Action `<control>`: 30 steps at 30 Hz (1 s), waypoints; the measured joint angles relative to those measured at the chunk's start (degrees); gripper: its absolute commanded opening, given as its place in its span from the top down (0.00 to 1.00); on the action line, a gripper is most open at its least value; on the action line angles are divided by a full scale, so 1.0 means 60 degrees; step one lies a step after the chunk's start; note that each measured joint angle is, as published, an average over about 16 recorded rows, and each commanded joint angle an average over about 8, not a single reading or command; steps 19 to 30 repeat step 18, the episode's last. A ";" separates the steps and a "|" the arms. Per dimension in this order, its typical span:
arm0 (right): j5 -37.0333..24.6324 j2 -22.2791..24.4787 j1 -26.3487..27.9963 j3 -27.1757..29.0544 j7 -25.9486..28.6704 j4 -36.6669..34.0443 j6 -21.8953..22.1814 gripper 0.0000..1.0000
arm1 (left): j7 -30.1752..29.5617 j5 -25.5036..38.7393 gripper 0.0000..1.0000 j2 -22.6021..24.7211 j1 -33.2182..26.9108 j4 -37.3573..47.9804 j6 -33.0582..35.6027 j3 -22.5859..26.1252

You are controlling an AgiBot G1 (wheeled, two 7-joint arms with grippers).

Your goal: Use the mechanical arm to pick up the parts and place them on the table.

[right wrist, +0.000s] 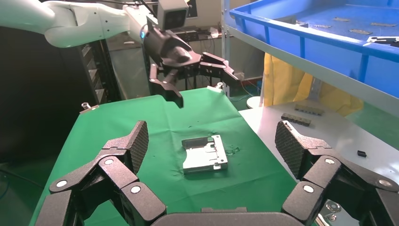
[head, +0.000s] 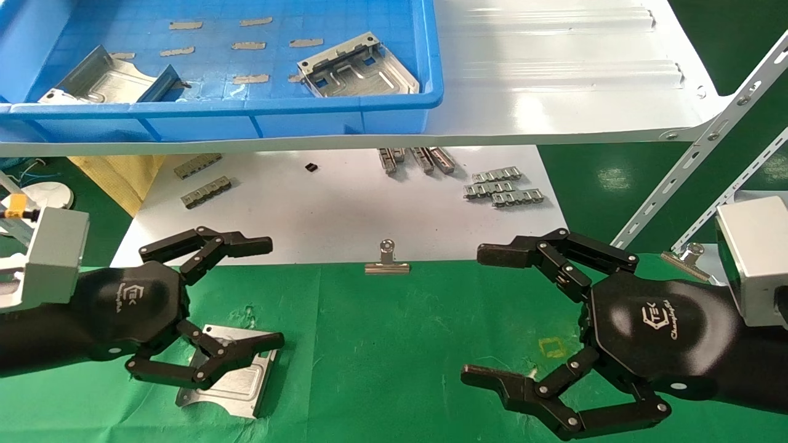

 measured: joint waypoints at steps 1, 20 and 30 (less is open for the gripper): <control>0.0000 0.0000 0.0000 0.0000 0.0000 0.0000 0.0000 0.00 | -0.0143 -0.0020 0.00 -0.0029 0.0083 -0.0188 -0.0016 -0.0101; 0.0000 0.0000 0.0000 0.0000 0.0000 0.0000 0.0000 0.00 | -0.2050 -0.0288 0.00 -0.0416 0.1188 -0.2707 -0.0229 -0.1449; 0.0000 0.0000 0.0000 0.0000 0.0000 0.0000 0.0000 0.00 | -0.2050 -0.0288 0.00 -0.0416 0.1188 -0.2707 -0.0229 -0.1449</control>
